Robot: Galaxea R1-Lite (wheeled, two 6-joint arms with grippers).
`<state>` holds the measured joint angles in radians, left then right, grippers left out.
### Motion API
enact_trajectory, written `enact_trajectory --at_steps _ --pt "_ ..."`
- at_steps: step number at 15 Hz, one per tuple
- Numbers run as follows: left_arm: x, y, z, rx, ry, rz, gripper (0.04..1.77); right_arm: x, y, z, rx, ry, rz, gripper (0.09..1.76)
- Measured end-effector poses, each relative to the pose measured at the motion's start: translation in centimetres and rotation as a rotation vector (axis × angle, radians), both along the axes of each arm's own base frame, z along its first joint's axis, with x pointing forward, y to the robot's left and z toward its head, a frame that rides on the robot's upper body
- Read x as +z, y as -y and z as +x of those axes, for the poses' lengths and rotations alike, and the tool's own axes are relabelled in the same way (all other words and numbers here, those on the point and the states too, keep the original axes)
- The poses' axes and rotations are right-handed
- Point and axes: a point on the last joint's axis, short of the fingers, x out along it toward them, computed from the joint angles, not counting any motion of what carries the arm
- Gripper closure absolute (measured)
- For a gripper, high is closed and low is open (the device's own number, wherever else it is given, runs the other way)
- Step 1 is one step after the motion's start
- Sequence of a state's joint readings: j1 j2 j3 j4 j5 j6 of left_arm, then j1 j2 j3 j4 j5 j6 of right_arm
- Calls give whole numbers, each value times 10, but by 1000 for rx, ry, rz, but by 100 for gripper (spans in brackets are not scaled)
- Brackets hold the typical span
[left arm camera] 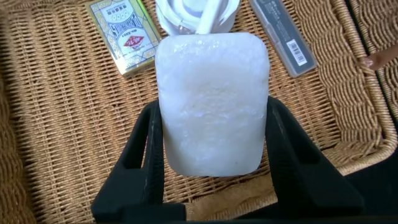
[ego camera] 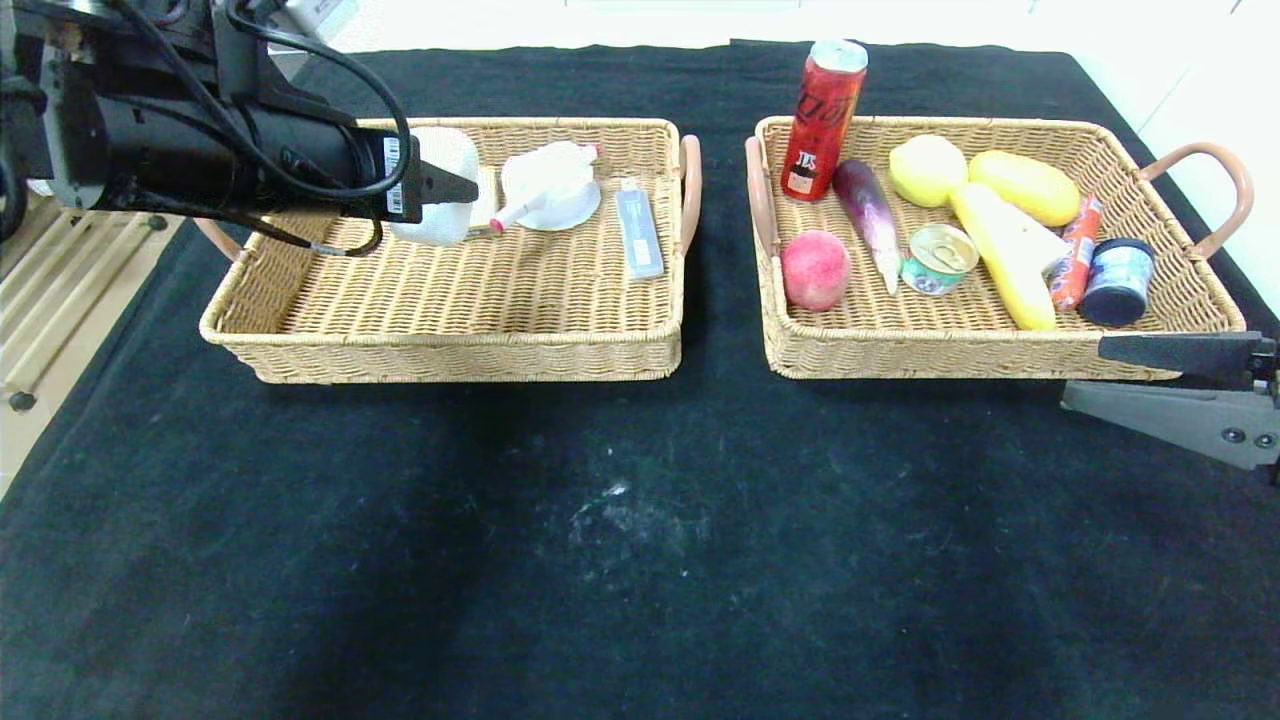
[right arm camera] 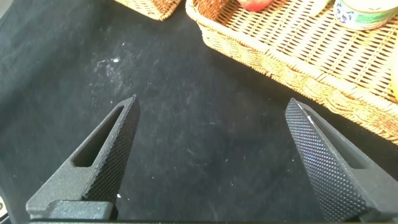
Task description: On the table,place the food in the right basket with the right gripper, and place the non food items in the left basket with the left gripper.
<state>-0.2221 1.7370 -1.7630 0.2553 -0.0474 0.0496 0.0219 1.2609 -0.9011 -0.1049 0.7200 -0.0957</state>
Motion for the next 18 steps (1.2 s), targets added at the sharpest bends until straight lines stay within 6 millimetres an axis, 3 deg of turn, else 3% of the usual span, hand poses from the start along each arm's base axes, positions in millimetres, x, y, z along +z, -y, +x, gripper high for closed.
enact_trajectory --at_steps 7,12,18 --pt "-5 -8 9 13 -16 -4 83 0 1 0 -5 1 0 14" --pt "-5 -8 8 10 -16 -4 50 0 1 1 -5 0 0 14" --pt "-6 -8 6 6 -20 -1 29 -1 1 1 -6 -3 0 14"
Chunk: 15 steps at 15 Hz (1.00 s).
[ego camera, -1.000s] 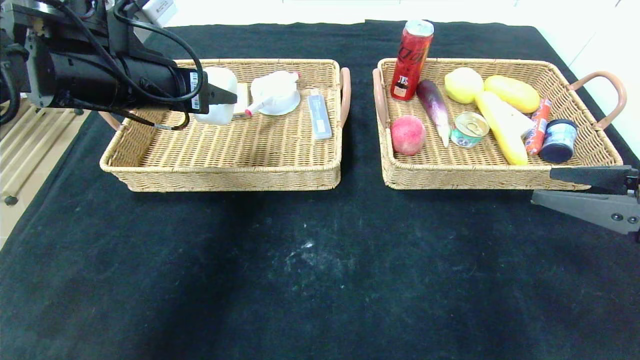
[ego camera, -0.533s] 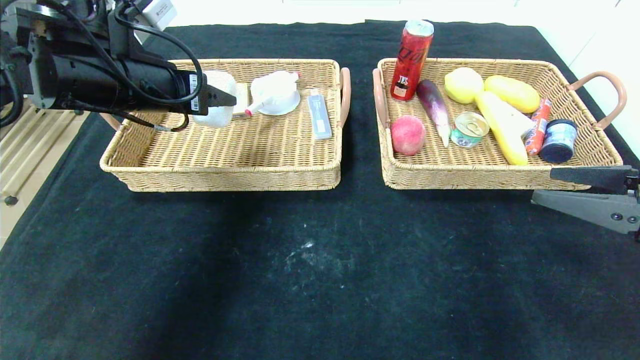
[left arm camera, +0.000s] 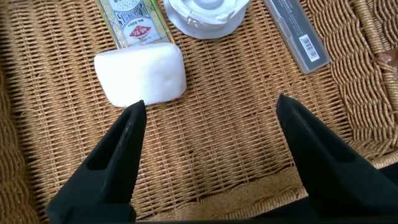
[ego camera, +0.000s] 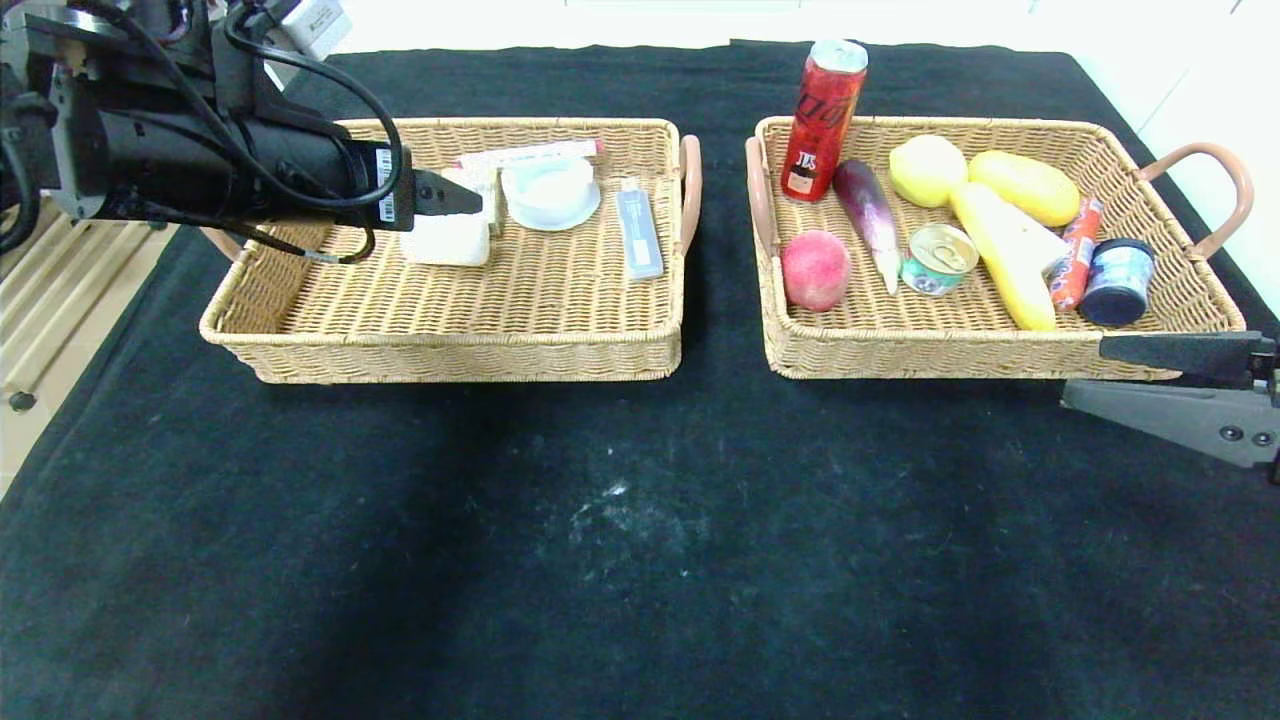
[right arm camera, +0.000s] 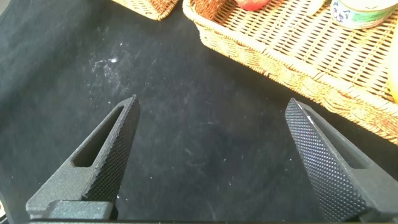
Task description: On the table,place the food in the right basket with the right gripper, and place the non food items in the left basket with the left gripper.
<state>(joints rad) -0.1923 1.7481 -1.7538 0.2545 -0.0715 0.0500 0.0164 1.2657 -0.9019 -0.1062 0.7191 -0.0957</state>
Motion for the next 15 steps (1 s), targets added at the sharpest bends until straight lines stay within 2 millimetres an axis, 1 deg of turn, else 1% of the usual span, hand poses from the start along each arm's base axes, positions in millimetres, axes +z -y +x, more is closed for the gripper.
enact_trajectory --at_steps 3,6,9,13,15 --pt "-4 4 -7 -15 -18 8 23 0 0 1 0 -2 -1 14" --pt "-8 6 -19 -33 -36 20 19 -1 0 2 0 -7 0 14" --pt "-15 6 -43 -64 -52 76 16 -2 3 6 -15 -13 -1 14" --pt "-21 -3 -88 -88 -57 104 13 -4 9 16 -49 -27 -3 14" --pt "-26 -8 -110 -90 -59 106 12 -5 14 20 -104 -35 -12 14"
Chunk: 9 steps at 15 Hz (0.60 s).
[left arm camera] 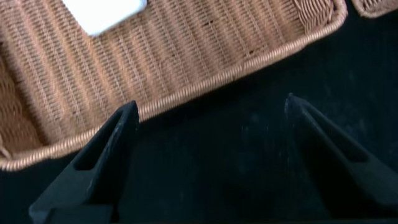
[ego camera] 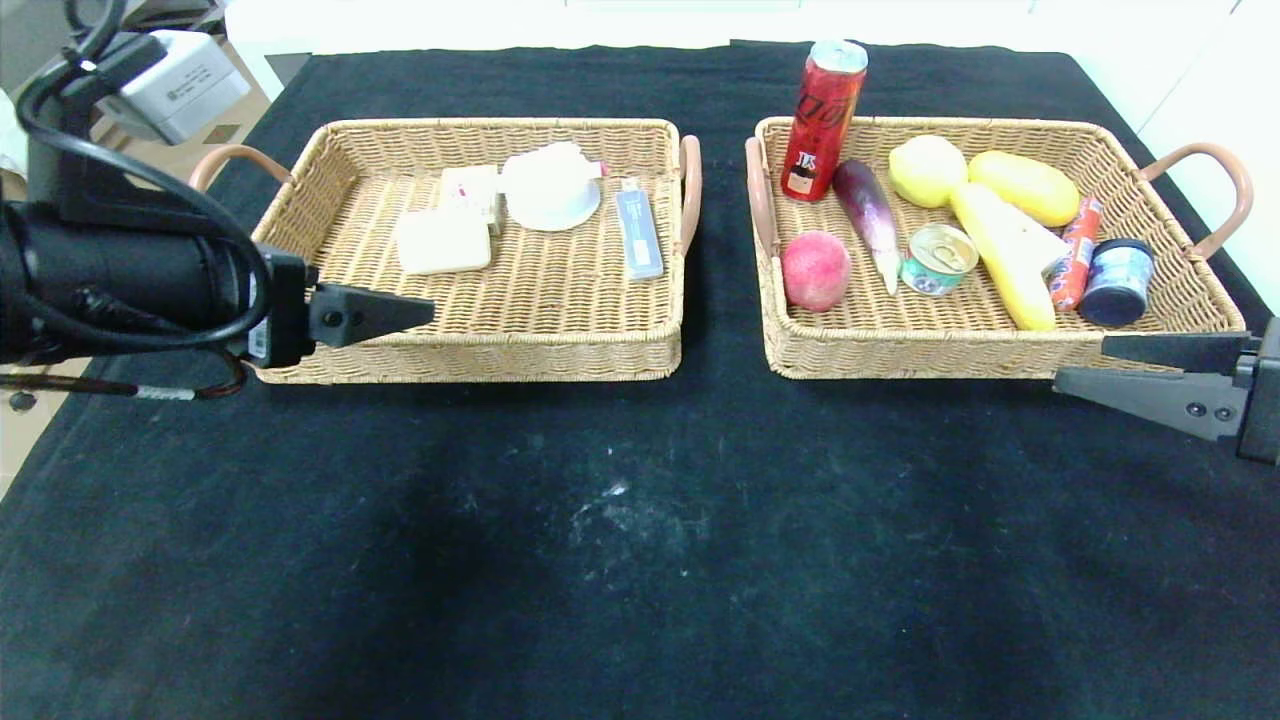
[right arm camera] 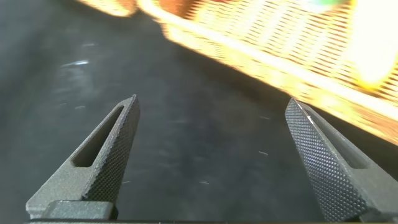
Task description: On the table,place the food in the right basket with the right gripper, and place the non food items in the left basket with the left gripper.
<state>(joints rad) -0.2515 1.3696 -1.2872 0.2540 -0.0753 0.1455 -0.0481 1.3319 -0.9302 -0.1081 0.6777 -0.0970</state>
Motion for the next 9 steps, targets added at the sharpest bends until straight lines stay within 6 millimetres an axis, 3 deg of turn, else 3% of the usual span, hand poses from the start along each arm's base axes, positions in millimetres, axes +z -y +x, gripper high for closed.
enact_trajectory --at_steps 5,9 --pt "-19 -20 -62 28 7 -4 11 -2 14 -4 -153 -3 -32 14" --pt "-28 -36 -116 65 84 -6 11 0 19 -36 -198 33 -27 14"
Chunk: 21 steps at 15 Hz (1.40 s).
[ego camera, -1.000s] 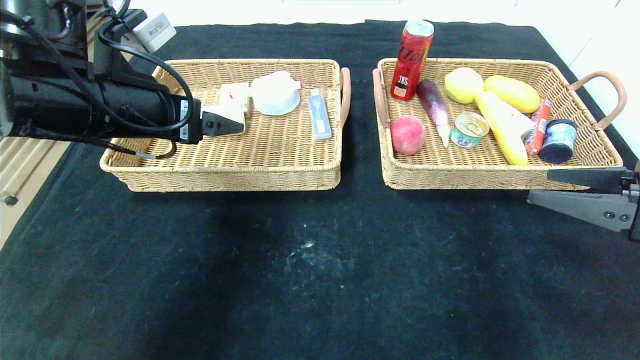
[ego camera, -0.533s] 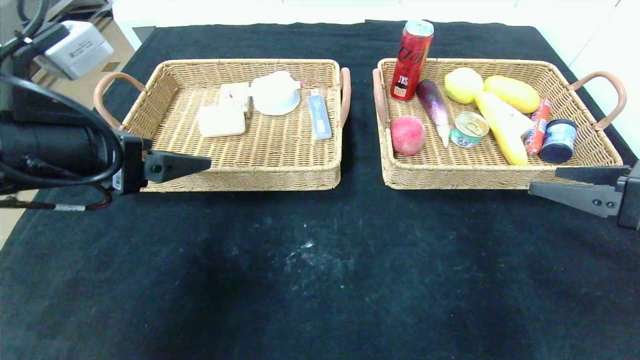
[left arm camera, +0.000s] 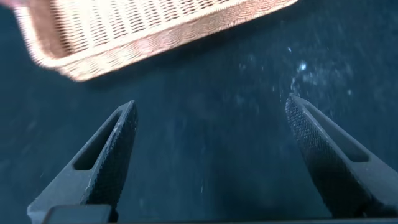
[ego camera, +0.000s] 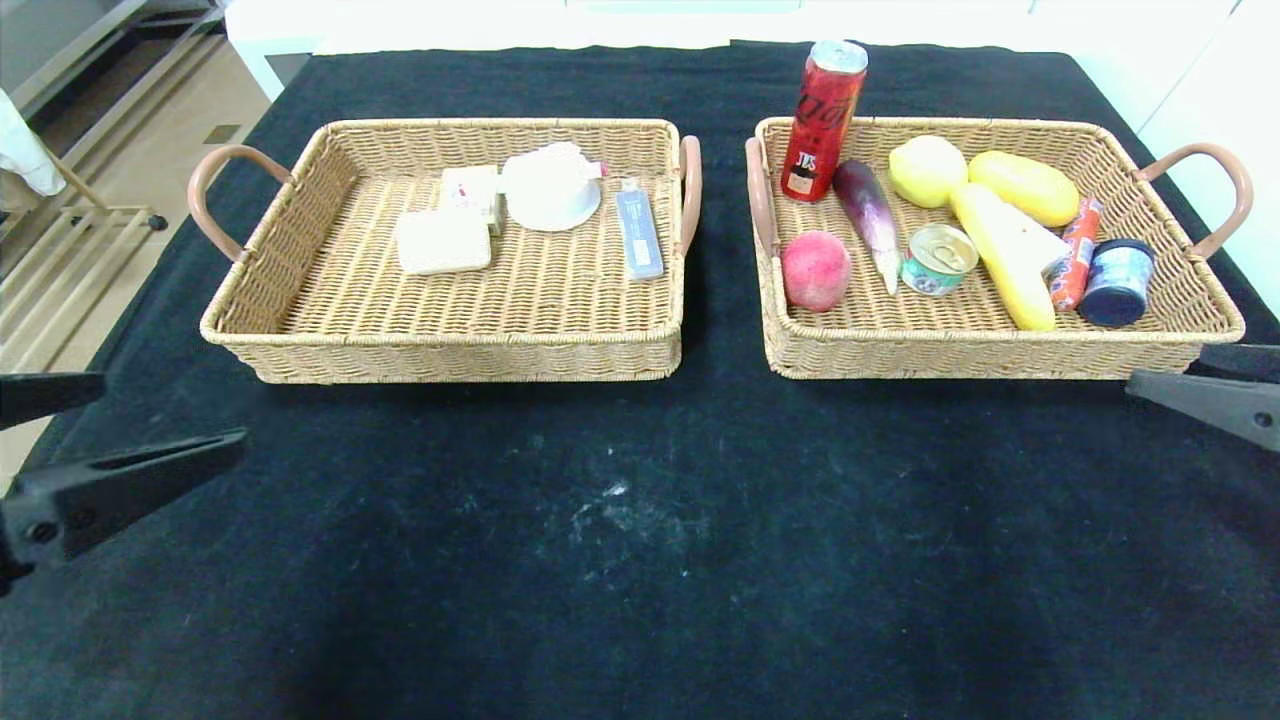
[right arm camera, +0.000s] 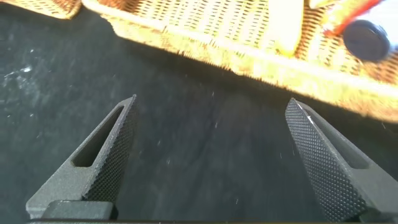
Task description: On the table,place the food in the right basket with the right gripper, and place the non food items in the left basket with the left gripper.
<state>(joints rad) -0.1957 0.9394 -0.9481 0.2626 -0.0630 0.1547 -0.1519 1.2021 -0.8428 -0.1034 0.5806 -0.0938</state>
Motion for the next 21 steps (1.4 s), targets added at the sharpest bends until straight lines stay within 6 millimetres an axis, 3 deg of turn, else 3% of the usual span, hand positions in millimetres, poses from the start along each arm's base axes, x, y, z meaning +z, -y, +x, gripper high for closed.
enact_trajectory --at_steps 5,9,16,21 --pt "-27 -15 -72 30 129 -1 10 -6 -9 -68 39 63 37 14" --pt "-59 -21 -111 88 213 15 10 -16 -22 -126 136 51 89 14" --pt "-91 -22 -130 114 248 14 10 -44 -30 -206 301 119 88 14" --pt "-89 -19 -136 173 285 36 9 -77 -24 -226 8 232 0 14"
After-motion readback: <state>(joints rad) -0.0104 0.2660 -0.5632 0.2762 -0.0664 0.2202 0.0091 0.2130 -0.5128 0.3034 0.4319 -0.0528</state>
